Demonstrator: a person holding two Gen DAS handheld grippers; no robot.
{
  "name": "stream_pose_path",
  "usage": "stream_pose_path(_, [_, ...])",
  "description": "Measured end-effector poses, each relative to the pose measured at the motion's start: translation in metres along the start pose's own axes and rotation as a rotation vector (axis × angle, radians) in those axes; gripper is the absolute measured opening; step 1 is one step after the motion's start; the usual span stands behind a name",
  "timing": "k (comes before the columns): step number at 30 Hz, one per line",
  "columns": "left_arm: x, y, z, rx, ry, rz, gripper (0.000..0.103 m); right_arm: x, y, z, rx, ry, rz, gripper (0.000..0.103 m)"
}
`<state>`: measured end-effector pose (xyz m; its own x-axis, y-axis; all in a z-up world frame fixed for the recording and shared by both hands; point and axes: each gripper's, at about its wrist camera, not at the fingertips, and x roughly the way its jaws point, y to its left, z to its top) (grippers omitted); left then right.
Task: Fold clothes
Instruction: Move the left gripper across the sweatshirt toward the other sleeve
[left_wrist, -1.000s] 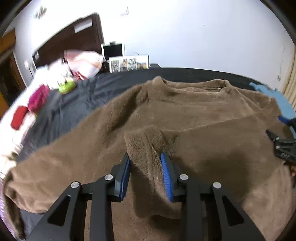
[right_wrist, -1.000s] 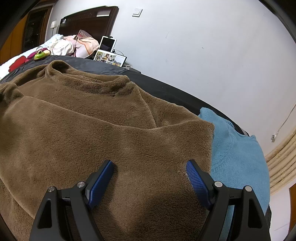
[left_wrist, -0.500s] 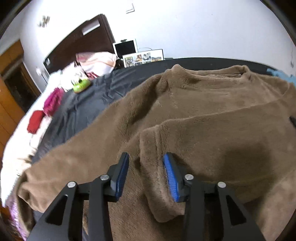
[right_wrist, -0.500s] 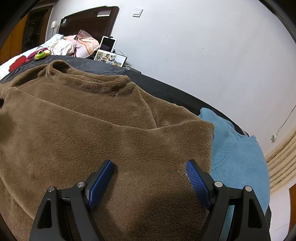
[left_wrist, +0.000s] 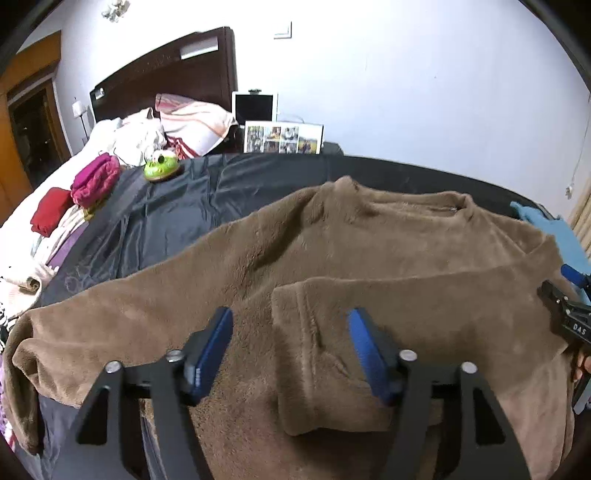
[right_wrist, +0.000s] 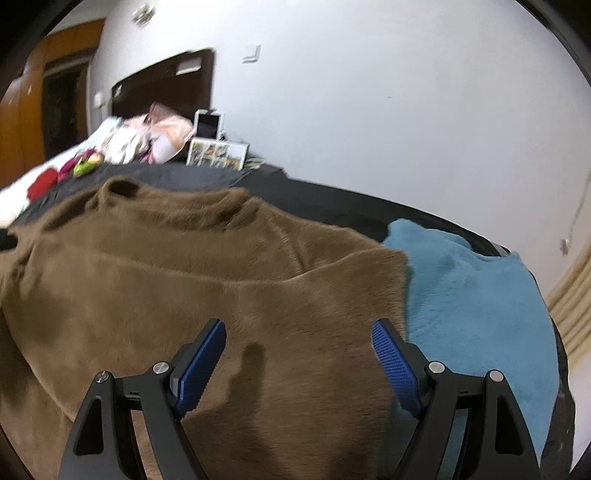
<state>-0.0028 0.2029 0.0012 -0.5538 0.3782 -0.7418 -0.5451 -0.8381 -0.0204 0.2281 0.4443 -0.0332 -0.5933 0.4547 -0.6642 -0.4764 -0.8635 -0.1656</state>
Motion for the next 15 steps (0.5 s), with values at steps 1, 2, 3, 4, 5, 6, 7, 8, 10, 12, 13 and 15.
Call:
stream_pose_path(1, [-0.001,-0.003,0.000,0.003,-0.004,-0.009,0.072,0.000,-0.002,0.000,0.009,-0.003,-0.006,0.083])
stream_pose_path(2, [0.000,-0.007,-0.001,0.010,-0.001,-0.024,0.073,0.000,-0.004,0.001,0.019,-0.006,-0.011,0.083])
stream_pose_path(3, [0.004,-0.012,-0.003,0.025,0.015,-0.045,0.073,0.000,-0.006,0.001,0.026,-0.007,-0.017,0.083])
stream_pose_path(4, [0.009,-0.017,-0.005,0.039,0.030,-0.066,0.073,0.002,-0.006,0.001,0.021,0.002,-0.023,0.083])
stream_pose_path(5, [0.014,-0.022,-0.007,0.051,0.049,-0.084,0.073,0.004,-0.005,0.000,0.016,0.011,-0.029,0.083])
stream_pose_path(6, [0.022,-0.027,-0.010,0.059,0.077,-0.092,0.073,0.006,-0.005,0.000,0.011,0.021,-0.035,0.083])
stream_pose_path(7, [0.031,-0.030,-0.012,0.066,0.105,-0.088,0.073,0.008,-0.004,-0.001,0.004,0.030,-0.043,0.083])
stream_pose_path(8, [0.038,-0.031,-0.014,0.069,0.121,-0.076,0.073,0.010,-0.004,-0.003,-0.009,0.042,-0.065,0.084])
stream_pose_path(10, [0.042,-0.036,-0.019,0.105,0.106,-0.046,0.073,0.019,-0.005,-0.007,-0.033,0.074,-0.092,0.085])
stream_pose_path(12, [0.041,-0.041,-0.021,0.138,0.095,-0.027,0.074,0.028,-0.009,-0.009,-0.033,0.102,-0.086,0.092])
stream_pose_path(13, [0.042,-0.041,-0.021,0.142,0.092,-0.023,0.074,0.026,-0.011,-0.009,-0.025,0.093,-0.082,0.092])
stream_pose_path(15, [0.042,-0.041,-0.022,0.141,0.087,-0.023,0.075,0.023,-0.011,-0.010,-0.023,0.082,-0.086,0.092])
